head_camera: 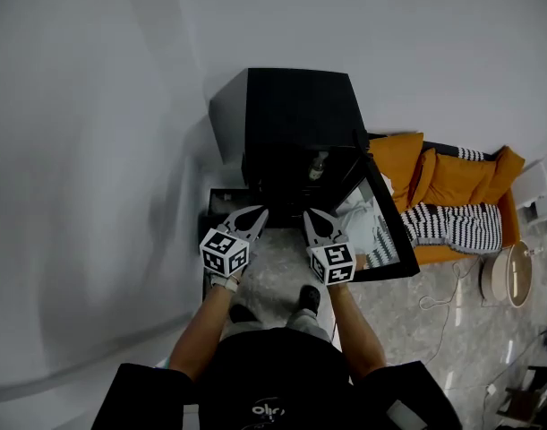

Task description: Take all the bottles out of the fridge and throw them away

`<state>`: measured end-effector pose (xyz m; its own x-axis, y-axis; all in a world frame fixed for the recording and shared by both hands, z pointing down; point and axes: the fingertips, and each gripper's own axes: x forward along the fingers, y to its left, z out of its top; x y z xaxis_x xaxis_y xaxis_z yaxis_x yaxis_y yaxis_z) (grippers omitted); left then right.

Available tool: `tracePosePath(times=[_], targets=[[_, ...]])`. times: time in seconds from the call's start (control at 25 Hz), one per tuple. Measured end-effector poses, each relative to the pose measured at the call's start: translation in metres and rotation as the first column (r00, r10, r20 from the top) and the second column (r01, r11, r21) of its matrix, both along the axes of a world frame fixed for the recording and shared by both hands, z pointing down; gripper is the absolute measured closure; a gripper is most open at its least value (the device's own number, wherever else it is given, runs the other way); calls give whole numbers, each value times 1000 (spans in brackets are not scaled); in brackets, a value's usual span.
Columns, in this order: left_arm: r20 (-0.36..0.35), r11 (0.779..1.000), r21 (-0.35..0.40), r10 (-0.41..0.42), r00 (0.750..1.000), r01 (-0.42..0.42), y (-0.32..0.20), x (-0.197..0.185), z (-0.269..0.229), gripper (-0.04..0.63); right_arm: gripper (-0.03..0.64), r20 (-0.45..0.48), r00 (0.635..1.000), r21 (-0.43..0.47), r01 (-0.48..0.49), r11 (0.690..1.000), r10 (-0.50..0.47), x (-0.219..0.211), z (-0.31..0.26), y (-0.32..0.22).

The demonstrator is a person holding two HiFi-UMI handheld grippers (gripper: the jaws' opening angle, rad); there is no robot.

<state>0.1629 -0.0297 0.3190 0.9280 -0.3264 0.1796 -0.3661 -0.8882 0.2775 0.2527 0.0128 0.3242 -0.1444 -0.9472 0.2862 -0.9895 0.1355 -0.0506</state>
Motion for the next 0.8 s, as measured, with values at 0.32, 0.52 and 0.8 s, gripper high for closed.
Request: tracePosePath(times=[0.32,0.52,0.8], targets=[[10,1000,9,7,1000,-7,0,-8,-1,594,609,3,1000,5,-10,1000,10,-5,-1,1],[8,1000,18,21,1000,-21,1,-18,-4,594,607,-6,1000,0,-23,1000,23,-14,3,2],[16,999,18,45,999,-45,10,-50,3,594,609,-31,998,-18,-60,998,59,-31,16,9]])
